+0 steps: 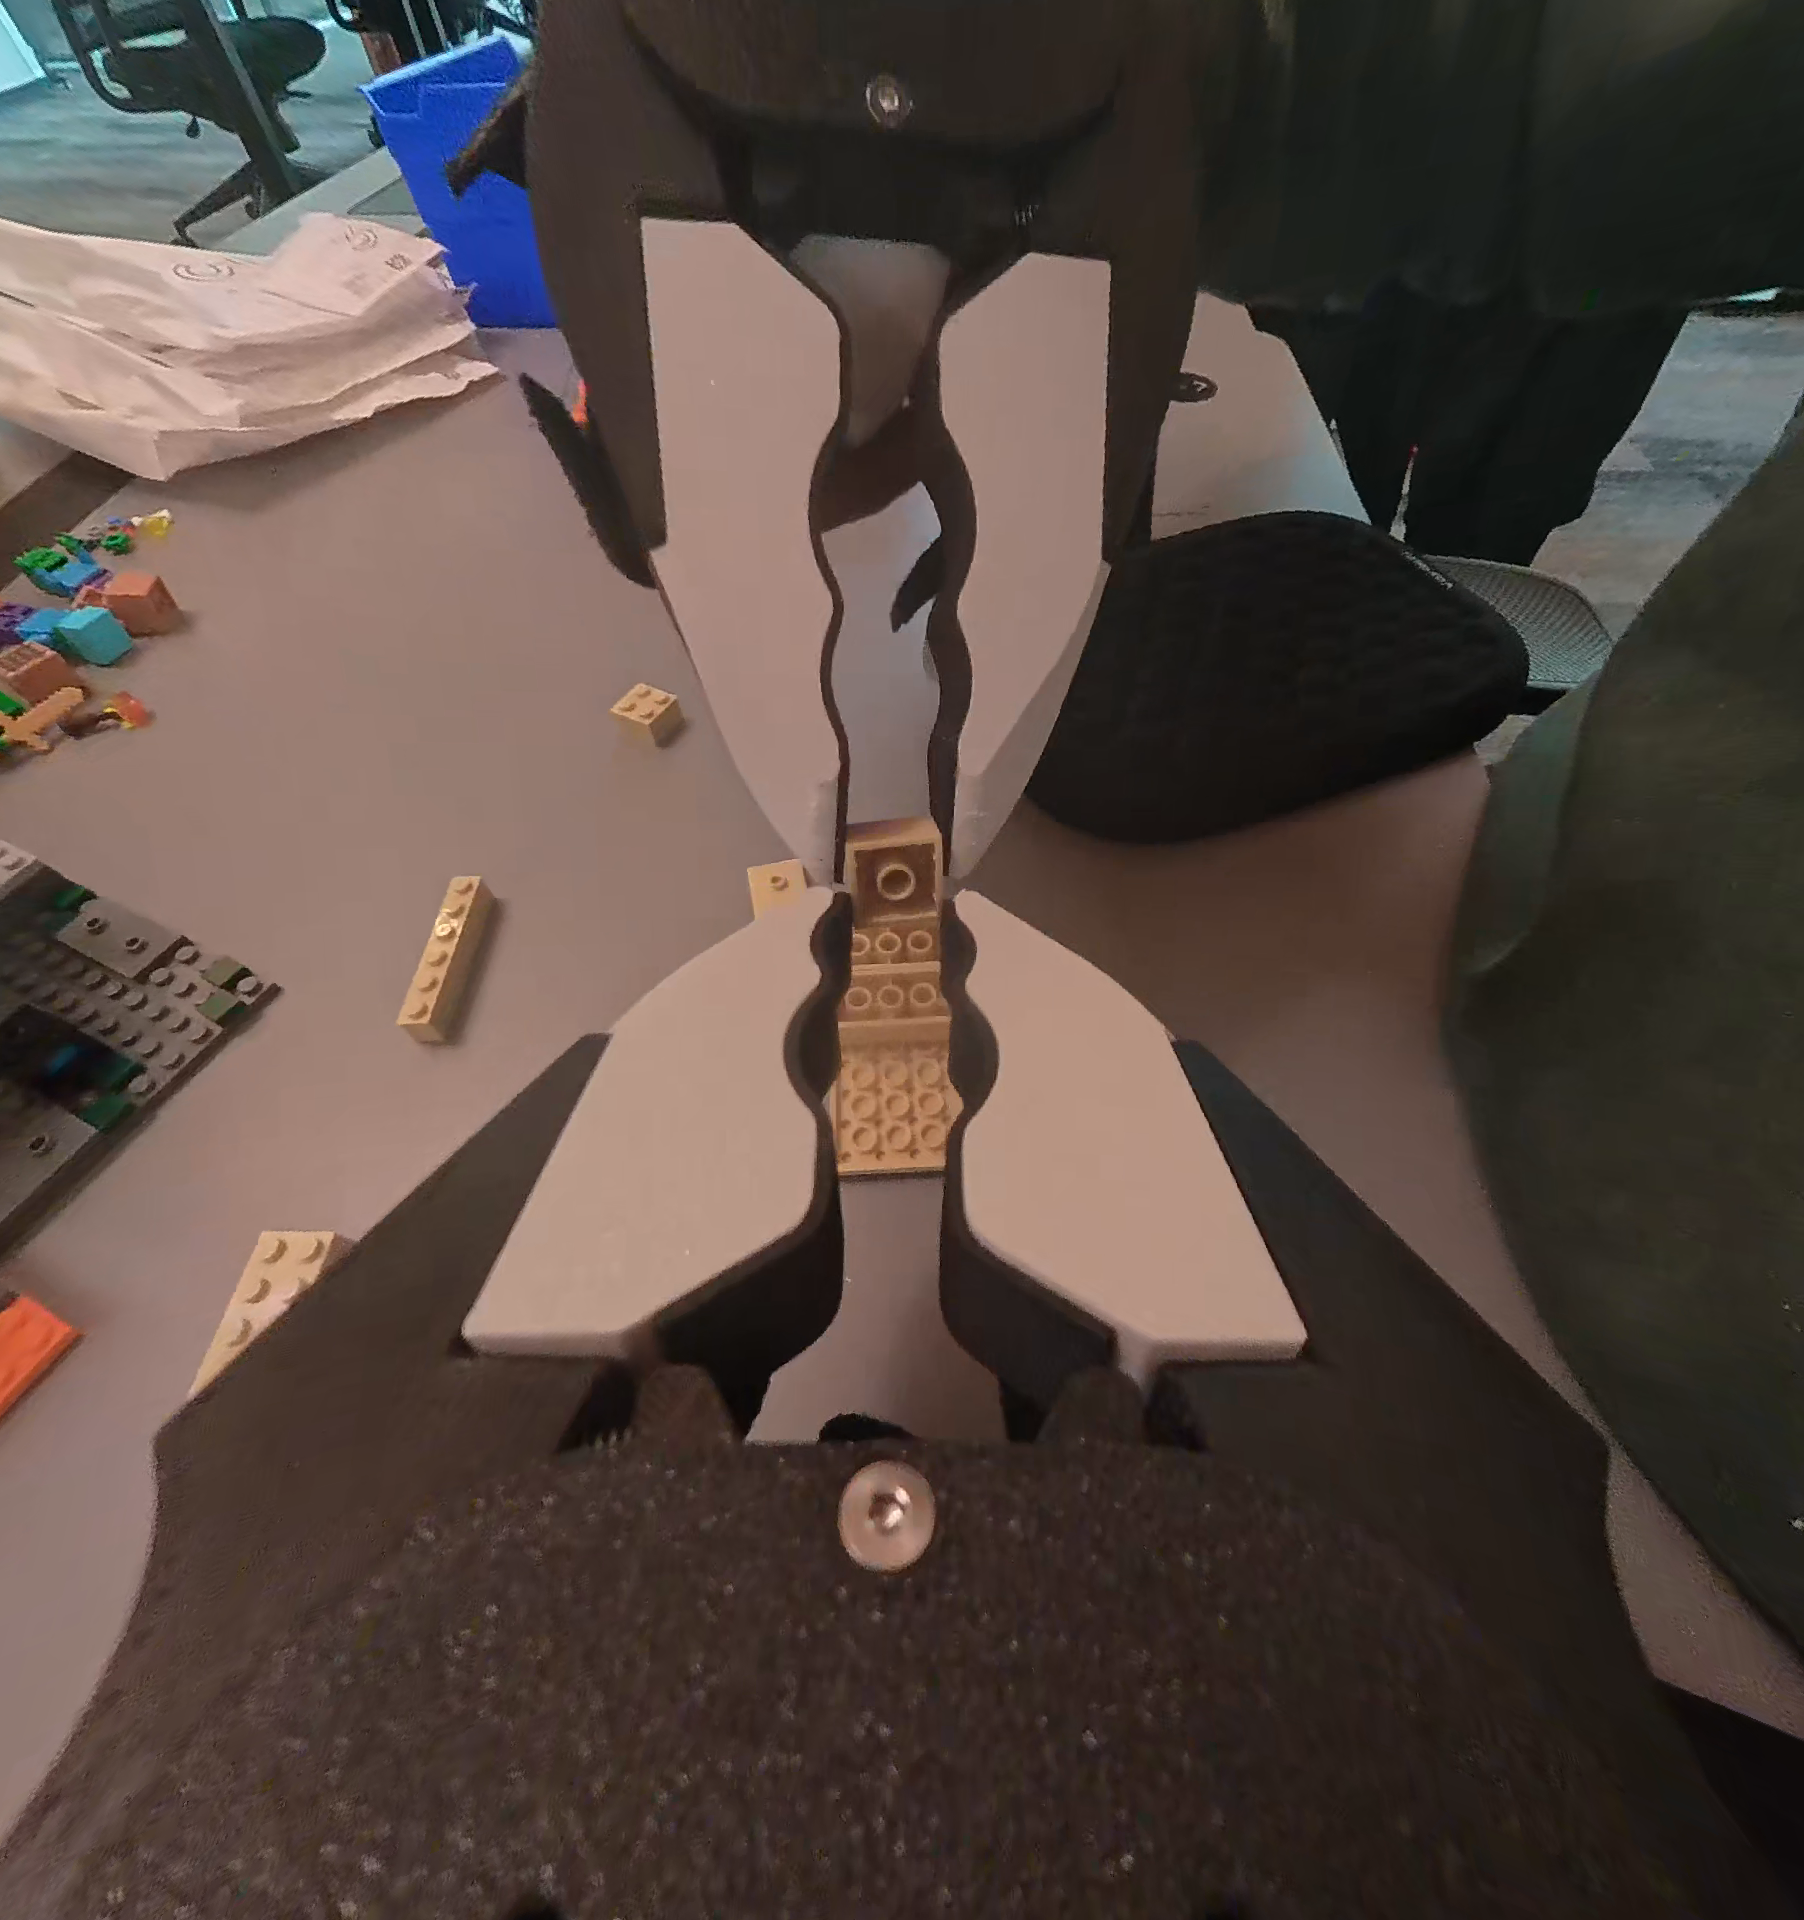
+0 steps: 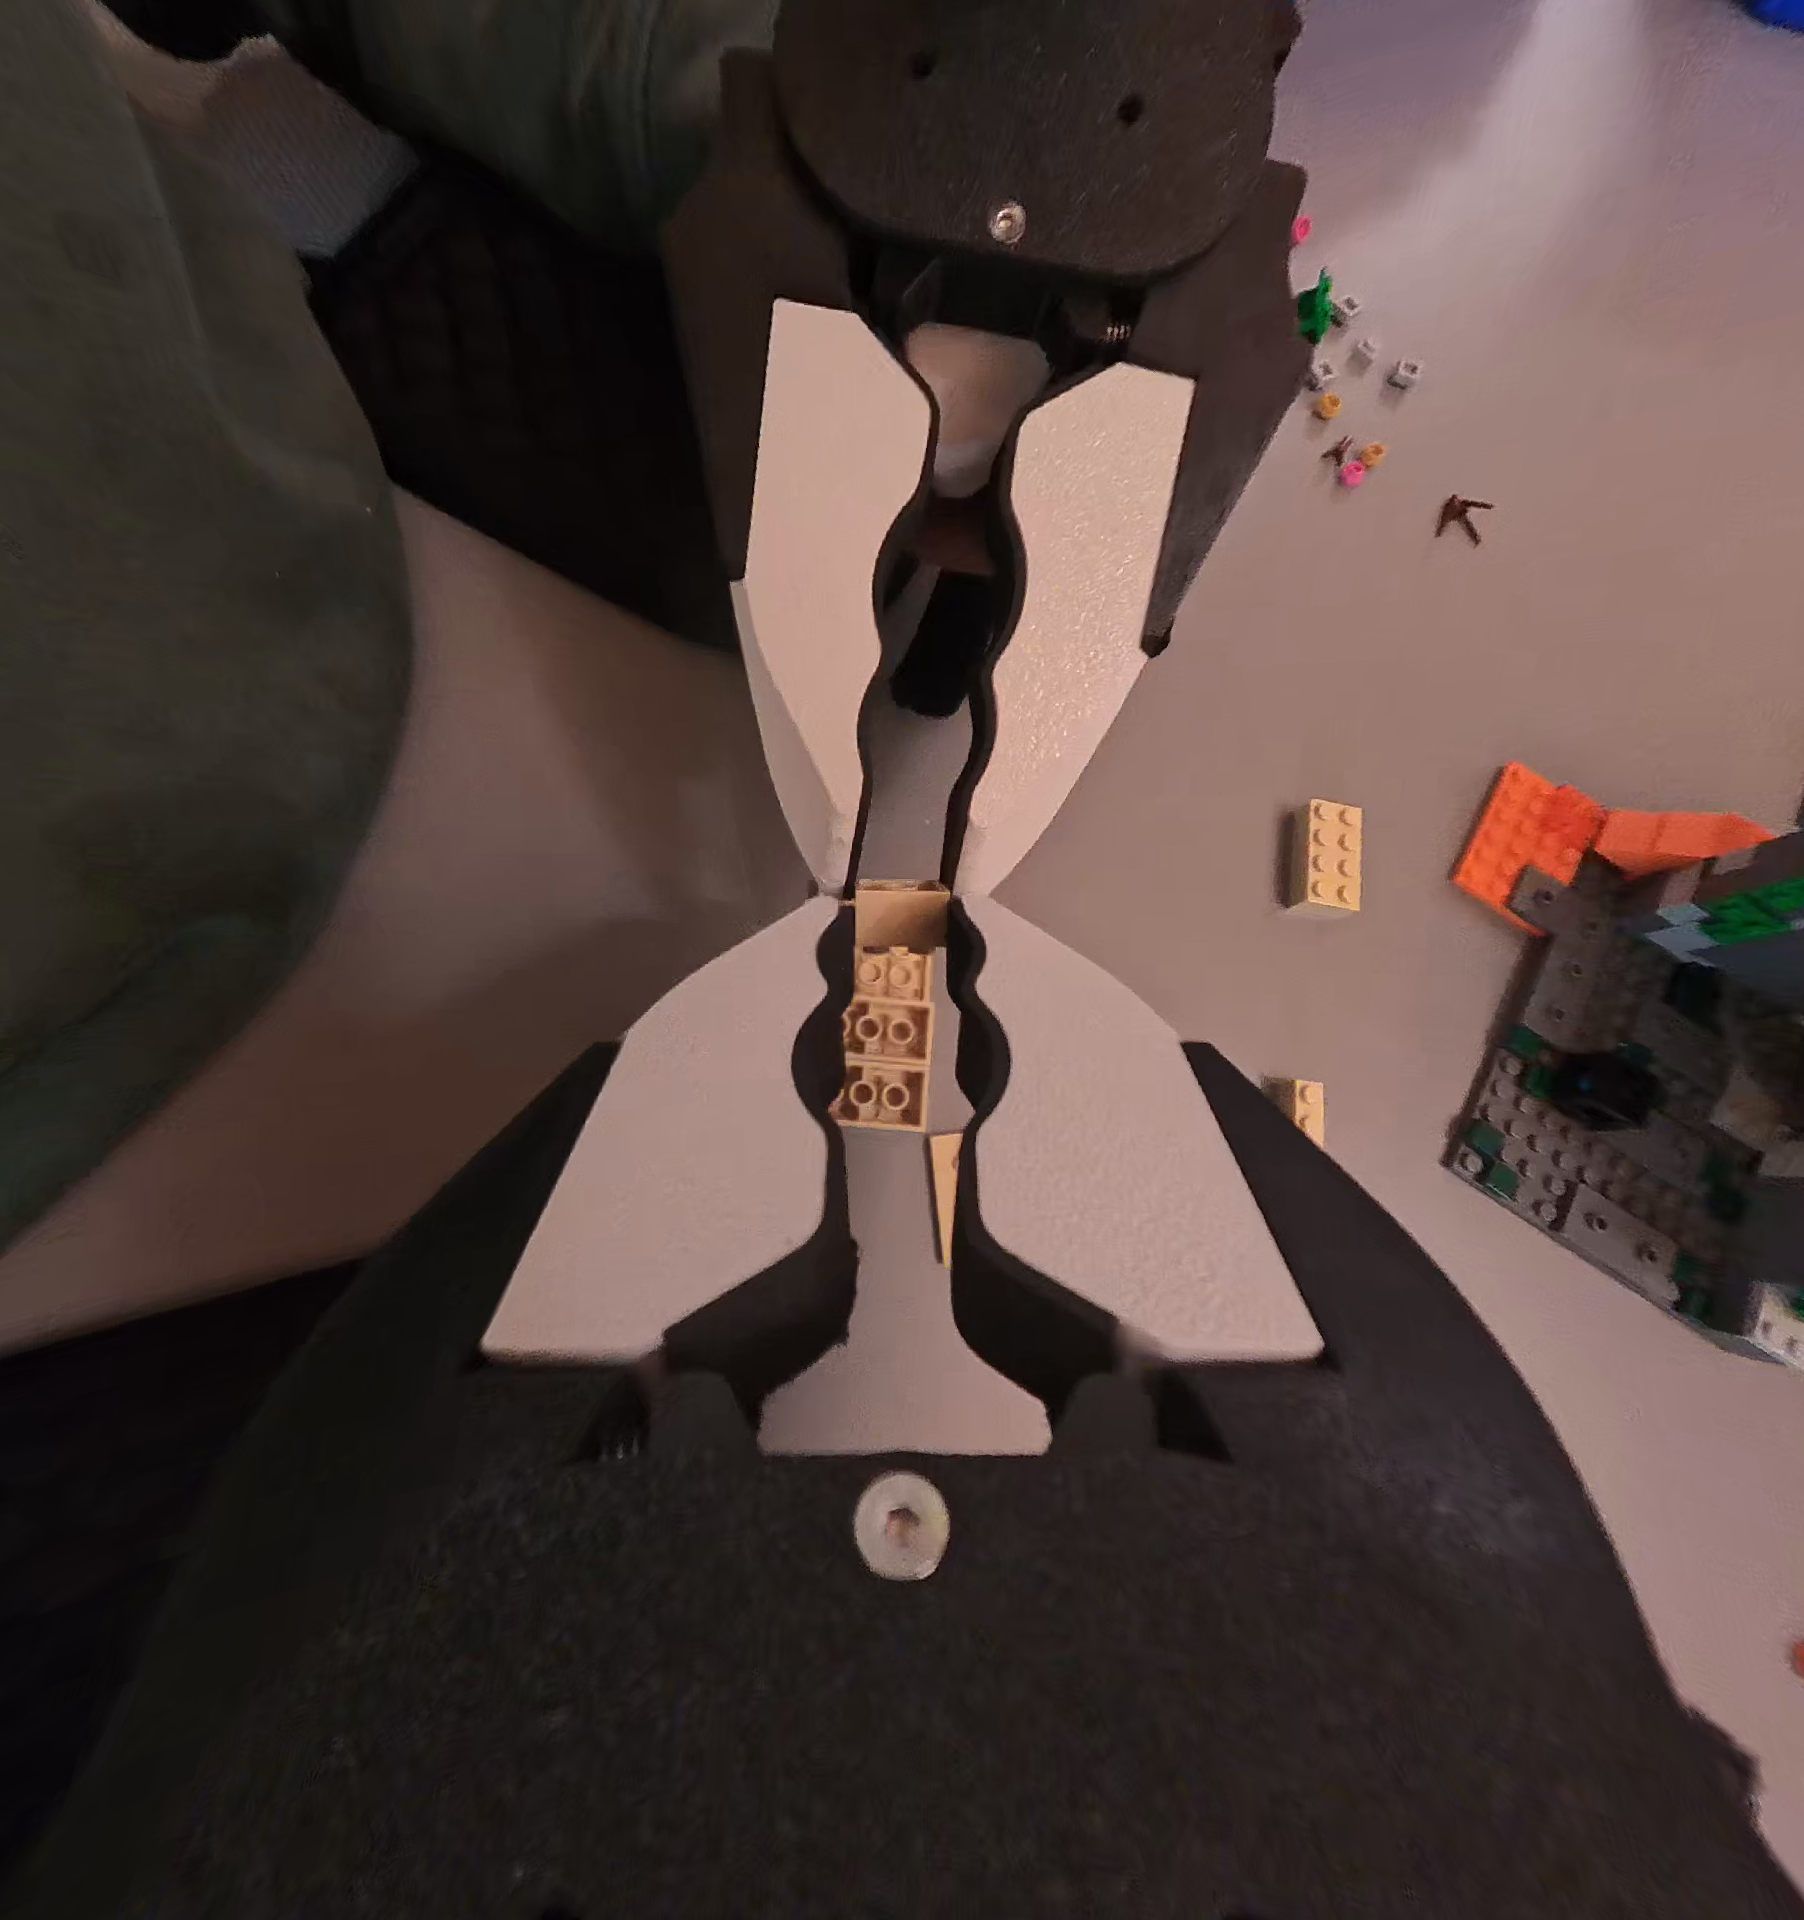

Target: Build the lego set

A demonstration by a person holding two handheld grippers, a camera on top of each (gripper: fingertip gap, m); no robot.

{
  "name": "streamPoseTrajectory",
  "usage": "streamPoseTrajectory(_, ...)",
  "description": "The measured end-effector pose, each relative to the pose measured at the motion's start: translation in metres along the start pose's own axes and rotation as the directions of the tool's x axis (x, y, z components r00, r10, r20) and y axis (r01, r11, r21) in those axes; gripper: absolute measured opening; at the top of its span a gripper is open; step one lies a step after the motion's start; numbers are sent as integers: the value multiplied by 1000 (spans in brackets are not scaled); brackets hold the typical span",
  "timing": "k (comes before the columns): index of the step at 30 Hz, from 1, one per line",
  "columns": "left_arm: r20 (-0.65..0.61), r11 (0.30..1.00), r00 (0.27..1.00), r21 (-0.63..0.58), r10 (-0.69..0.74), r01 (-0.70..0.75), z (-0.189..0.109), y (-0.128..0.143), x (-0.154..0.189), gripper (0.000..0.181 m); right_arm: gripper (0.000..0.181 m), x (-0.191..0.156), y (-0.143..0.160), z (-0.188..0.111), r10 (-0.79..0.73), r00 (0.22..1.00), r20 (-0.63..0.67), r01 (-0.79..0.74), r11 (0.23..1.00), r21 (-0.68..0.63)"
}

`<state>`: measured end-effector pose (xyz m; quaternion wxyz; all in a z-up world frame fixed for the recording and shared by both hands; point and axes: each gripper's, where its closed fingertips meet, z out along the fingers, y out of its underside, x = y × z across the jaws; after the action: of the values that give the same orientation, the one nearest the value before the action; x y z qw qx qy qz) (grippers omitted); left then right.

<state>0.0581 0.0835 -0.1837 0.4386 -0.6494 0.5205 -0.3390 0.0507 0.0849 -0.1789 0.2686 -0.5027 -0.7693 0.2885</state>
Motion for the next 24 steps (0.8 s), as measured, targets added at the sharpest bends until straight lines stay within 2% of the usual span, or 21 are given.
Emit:
streamPoseTrajectory(4,15,997,1000,74,-24,23,-6,-9,-7,16,16,7,-7,-6,87,995,-44,-77,978,193)
streamPoseTrajectory(7,30,990,999,140,-20,16,-10,-18,-9,20,16,9,-17,-14,183,982,-49,-150,907,394)
streamPoseTrajectory(11,35,982,999,190,-5,-2,-12,-26,-8,16,16,10,-20,-17,234,969,-79,-164,847,507)
streamPoseTrajectory(19,23,979,1000,205,-15,10,-13,-26,-7,16,16,9,-19,-16,255,964,-73,-172,809,562)
streamPoseTrajectory(24,31,992,999,121,26,-30,-8,-14,-7,15,17,6,-8,-7,220,973,-77,-166,886,434)
